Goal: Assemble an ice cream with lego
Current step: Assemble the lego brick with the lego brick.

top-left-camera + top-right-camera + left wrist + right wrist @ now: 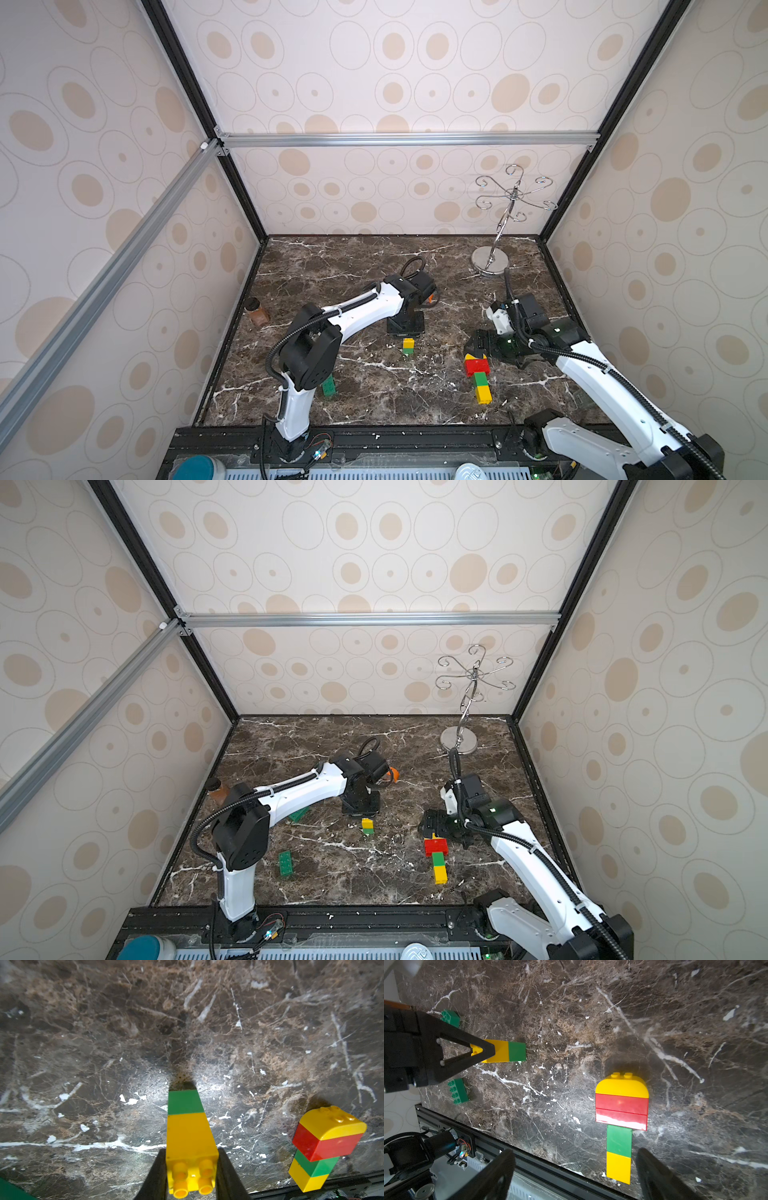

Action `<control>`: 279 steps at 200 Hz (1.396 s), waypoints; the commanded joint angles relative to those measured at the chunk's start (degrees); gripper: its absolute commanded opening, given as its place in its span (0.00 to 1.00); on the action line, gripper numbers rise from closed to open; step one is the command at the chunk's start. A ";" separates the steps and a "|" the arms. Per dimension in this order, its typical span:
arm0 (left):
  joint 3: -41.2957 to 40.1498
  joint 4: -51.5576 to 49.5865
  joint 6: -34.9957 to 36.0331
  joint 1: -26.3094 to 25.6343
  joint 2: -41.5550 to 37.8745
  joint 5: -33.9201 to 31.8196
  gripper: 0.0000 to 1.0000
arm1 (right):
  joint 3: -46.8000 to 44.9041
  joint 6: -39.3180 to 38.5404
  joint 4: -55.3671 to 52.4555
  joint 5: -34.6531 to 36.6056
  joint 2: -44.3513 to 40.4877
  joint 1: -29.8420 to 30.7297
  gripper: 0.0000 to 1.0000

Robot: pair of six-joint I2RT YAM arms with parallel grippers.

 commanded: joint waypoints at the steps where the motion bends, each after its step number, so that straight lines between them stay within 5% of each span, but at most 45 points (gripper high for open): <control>1: -5.70 4.32 -3.47 -0.87 4.18 -2.07 0.08 | 0.64 -0.55 -1.77 1.02 -1.29 -0.53 0.94; 33: -7.51 5.96 -4.88 -1.21 2.68 -2.64 0.10 | 0.46 -0.59 -1.53 1.02 -1.20 -0.59 0.94; 94: -0.99 1.85 -2.32 -1.10 4.49 -5.80 0.46 | 0.55 -0.38 -1.66 1.02 -1.24 -0.60 0.94; 146: -0.61 2.07 -3.33 -1.09 3.90 -6.10 0.59 | 0.42 -0.29 -2.09 1.36 -1.90 -0.70 0.94; 208: 0.24 4.59 -3.54 -1.27 -0.42 -6.72 0.99 | 0.11 -0.64 -1.76 1.10 -1.63 -0.70 0.96; 279: -8.06 7.76 -4.59 -1.25 -16.98 -14.57 1.00 | 1.31 -1.88 -1.33 0.15 -1.14 -0.70 0.98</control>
